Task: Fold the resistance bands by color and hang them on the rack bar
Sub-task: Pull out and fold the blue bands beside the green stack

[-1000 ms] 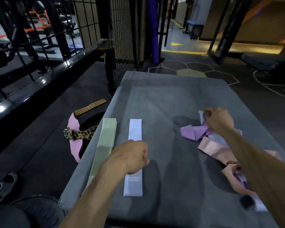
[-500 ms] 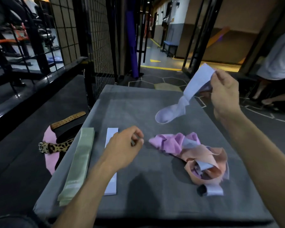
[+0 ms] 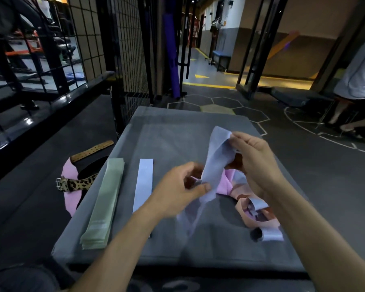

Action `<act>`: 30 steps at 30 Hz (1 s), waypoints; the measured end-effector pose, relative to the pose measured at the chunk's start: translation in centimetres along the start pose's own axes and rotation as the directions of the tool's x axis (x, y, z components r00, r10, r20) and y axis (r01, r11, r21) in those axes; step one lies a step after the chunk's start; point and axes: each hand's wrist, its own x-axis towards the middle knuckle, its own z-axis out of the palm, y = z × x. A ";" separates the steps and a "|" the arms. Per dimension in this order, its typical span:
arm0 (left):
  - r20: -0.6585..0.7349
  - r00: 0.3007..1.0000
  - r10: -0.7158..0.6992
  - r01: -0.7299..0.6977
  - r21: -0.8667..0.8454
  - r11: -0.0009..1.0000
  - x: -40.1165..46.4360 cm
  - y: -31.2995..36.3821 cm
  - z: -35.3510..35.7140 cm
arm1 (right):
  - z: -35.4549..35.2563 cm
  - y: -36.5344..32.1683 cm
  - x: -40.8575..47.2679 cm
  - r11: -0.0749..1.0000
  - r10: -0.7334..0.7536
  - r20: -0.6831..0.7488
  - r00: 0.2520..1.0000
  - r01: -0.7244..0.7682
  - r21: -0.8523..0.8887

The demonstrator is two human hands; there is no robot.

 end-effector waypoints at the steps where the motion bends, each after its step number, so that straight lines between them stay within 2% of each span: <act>1: -0.001 1.000 0.001 -0.001 0.011 1.000 0.0 -0.2 0.1 | 0.0 0.2 0.0 1.000 -0.006 0.012 1.000 0.006 -0.005; 3: -0.014 1.000 -0.022 0.021 -0.013 1.000 -0.1 -0.5 -0.2 | -0.1 0.6 0.3 0.999 0.004 0.016 1.000 -0.004 -0.036; 7: 0.012 0.998 -0.068 0.069 -0.230 0.971 -0.4 -0.2 -1.6 | -1.0 1.7 1.5 0.989 0.147 -0.057 0.988 -0.148 -0.021; 10: 0.015 0.996 -0.093 0.094 -0.310 0.946 -0.6 0.0 -2.0 | -1.5 2.4 2.1 0.975 0.206 -0.049 0.977 -0.209 -0.071; 12: 0.003 0.994 -0.112 0.106 -0.344 0.933 -0.6 0.1 -2.2 | -1.8 2.9 2.2 0.958 0.234 -0.033 0.972 -0.236 -0.165; 14: -0.023 0.992 -0.123 0.105 -0.376 0.921 -0.6 0.3 -2.3 | -2.1 3.8 2.2 0.915 0.251 0.021 0.968 -0.230 -0.330; 16: -0.037 0.993 -0.116 0.093 -0.385 0.918 -0.5 0.4 -2.3 | -2.4 4.9 1.9 0.827 0.240 0.130 0.962 -0.133 -0.546; 18: -0.047 0.993 -0.109 0.084 -0.379 0.921 -0.5 0.6 -2.1 | -2.4 5.2 1.0 0.750 0.160 0.221 0.962 0.027 -0.661; 19: -0.054 0.993 -0.108 0.080 -0.372 0.925 -0.5 0.9 -1.9 | -2.2 4.9 0.6 0.758 0.093 0.252 0.963 0.095 -0.645; 21: -0.084 0.991 -0.104 0.068 -0.351 0.934 -0.5 1.3 -1.5 | -1.5 3.7 -0.7 0.864 -0.006 0.333 0.943 0.172 -0.472; 23: -0.128 0.988 -0.092 0.046 -0.324 0.945 -0.4 1.8 -1.2 | -0.7 2.3 -1.9 0.947 -0.056 0.425 0.903 0.183 -0.265; 25: -0.170 0.983 -0.067 0.017 -0.283 0.959 -0.3 2.0 -1.1 | -0.3 1.4 -2.6 0.971 -0.088 0.470 0.878 0.180 -0.155; 27: -0.201 0.979 -0.036 -0.013 -0.237 0.972 -0.2 2.2 -1.0 | -0.3 1.3 -2.6 0.969 -0.091 0.472 0.877 0.188 -0.162; 30: -0.257 0.965 0.045 -0.066 -0.072 0.995 -0.6 2.7 -0.7 | 0.3 1.9 -2.5 0.861 -0.199 0.416 0.887 0.361 -0.358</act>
